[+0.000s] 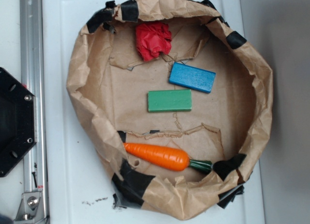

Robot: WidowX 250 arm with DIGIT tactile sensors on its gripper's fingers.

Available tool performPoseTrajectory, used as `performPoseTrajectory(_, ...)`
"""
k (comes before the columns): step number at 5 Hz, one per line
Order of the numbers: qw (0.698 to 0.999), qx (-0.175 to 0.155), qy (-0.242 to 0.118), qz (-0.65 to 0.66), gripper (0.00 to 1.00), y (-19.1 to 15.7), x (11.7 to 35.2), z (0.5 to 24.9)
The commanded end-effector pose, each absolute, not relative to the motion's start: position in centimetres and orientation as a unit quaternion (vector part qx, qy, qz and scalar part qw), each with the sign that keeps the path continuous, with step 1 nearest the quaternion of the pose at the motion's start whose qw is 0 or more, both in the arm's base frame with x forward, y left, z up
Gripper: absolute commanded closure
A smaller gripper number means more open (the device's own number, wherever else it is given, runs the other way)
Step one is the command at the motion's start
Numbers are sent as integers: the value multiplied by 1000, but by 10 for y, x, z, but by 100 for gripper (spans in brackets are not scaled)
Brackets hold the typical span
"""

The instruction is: Grab the red paper.

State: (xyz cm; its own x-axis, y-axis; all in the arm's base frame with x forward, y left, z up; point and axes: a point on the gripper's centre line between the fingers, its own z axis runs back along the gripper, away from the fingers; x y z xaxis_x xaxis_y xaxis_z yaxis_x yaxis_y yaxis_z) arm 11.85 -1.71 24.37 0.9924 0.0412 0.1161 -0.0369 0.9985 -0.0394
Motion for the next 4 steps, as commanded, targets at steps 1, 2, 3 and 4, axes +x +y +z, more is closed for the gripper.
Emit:
performPoseTrajectory(1, 998, -19, -59, 20, 0, -17, 119, 244)
performPoseTrajectory(2, 984, 28, -152, -89, 0, 15, 165, 201)
performPoseTrajectory(3, 986, -14, -96, -137, 0, 21, 201, 177)
performPoseTrajectory(4, 983, 18, -127, -131, 0, 43, 248, 165)
